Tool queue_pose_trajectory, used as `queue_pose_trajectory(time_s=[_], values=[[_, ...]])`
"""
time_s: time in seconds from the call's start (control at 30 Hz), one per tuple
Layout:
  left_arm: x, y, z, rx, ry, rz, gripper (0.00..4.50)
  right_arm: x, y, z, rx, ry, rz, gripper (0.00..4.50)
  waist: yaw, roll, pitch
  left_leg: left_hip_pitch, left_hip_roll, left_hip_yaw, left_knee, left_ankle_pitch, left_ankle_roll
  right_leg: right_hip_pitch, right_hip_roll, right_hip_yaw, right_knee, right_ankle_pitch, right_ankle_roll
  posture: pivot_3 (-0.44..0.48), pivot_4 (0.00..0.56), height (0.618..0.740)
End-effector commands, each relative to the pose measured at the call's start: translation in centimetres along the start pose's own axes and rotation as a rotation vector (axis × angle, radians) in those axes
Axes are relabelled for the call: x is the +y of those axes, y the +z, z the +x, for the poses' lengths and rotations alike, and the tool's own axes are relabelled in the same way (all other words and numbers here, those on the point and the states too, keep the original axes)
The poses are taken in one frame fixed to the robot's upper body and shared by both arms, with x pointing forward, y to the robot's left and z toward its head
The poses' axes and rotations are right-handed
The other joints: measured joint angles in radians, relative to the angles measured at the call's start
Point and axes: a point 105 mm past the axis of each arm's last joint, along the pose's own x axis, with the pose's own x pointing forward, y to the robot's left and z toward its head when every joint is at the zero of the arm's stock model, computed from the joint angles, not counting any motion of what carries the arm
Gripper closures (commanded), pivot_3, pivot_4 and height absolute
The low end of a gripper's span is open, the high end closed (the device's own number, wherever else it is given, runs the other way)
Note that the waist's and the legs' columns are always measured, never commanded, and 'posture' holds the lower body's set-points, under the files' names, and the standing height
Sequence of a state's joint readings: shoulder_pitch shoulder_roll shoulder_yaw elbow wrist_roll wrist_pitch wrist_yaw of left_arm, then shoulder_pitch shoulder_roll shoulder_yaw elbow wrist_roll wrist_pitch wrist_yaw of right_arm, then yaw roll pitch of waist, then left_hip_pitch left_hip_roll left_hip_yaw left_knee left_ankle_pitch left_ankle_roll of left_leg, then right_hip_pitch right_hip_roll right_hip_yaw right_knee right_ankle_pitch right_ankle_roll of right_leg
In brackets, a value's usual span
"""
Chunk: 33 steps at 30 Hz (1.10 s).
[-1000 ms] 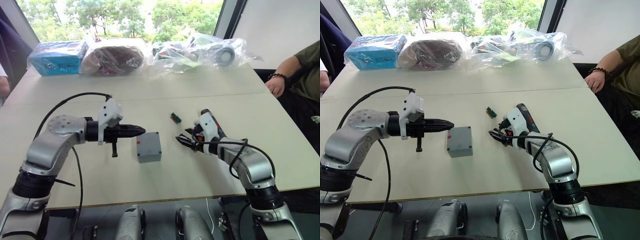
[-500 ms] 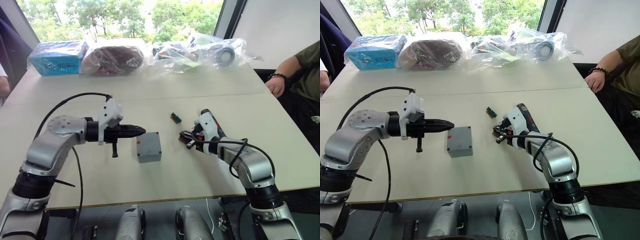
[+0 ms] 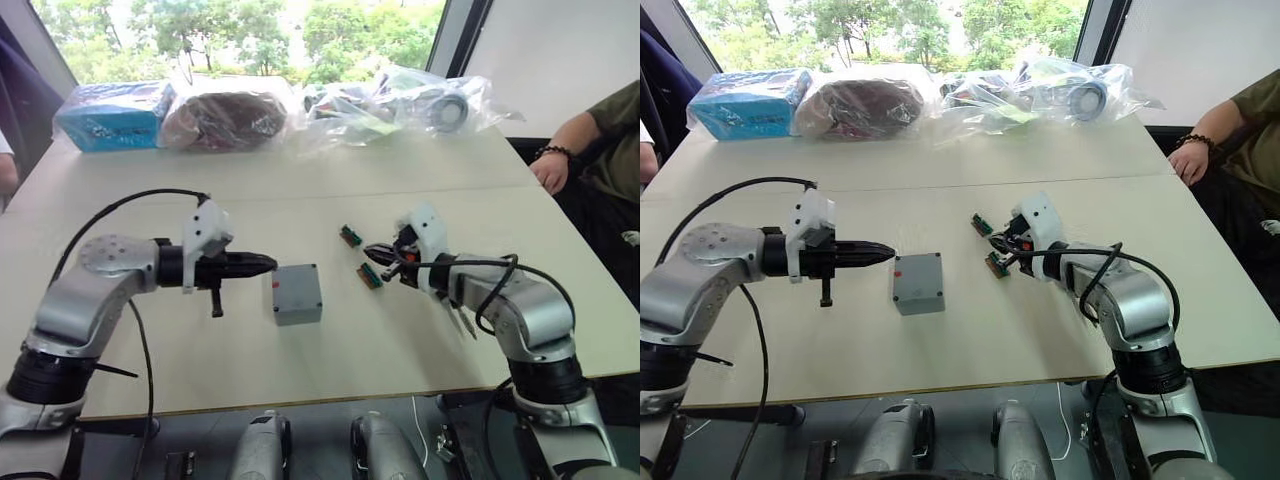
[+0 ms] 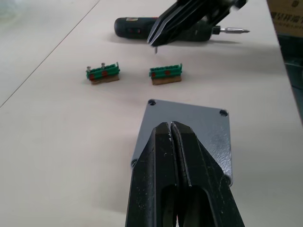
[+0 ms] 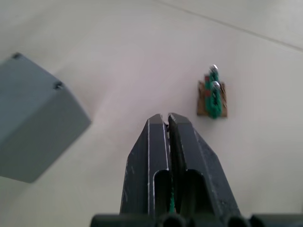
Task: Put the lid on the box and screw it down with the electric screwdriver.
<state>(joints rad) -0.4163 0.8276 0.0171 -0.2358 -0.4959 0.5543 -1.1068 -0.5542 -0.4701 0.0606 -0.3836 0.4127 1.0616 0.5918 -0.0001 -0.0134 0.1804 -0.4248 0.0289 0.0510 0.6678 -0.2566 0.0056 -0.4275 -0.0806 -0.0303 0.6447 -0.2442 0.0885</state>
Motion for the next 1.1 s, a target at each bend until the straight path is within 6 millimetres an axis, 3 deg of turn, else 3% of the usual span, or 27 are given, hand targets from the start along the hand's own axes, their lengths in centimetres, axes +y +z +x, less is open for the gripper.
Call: queue_pose_trajectory(time_s=[0.03,0.23,0.8,1.1], values=[[1.0,0.6,-1.3,0.006,0.06,0.043,4.5,2.9,2.7,1.9,-0.042,0.099,-0.069,4.42,-0.009,0.0,0.0,0.0,0.0,0.0,0.0,0.0,0.0,0.0,0.0,0.0,0.0,0.0,0.0,0.0,0.15,0.74],[0.7,0.2,-1.2,0.01,0.064,0.038,4.5,4.0,2.0,3.9,-0.011,0.133,-0.107,4.42,-0.008,0.0,0.0,-0.001,-0.001,0.0,0.0,0.0,0.0,0.0,-0.001,0.0,0.0,0.0,-0.001,0.0,0.15,0.74],[-0.1,0.4,-0.6,-0.008,0.057,0.028,4.5,5.3,1.9,3.9,-0.012,0.204,-0.113,4.42,-0.011,0.0,0.0,0.0,0.0,0.0,0.0,0.0,0.0,-0.001,-0.001,0.0,0.001,0.0,-0.001,0.0,0.15,0.74],[-0.5,1.0,-0.3,-0.029,0.037,0.025,4.5,5.2,0.9,4.2,0.017,0.204,-0.107,4.42,-0.011,0.0,0.0,0.0,0.0,0.0,0.0,0.0,0.0,-0.001,-0.001,0.0,0.001,0.0,-0.001,0.0,0.15,0.74]])
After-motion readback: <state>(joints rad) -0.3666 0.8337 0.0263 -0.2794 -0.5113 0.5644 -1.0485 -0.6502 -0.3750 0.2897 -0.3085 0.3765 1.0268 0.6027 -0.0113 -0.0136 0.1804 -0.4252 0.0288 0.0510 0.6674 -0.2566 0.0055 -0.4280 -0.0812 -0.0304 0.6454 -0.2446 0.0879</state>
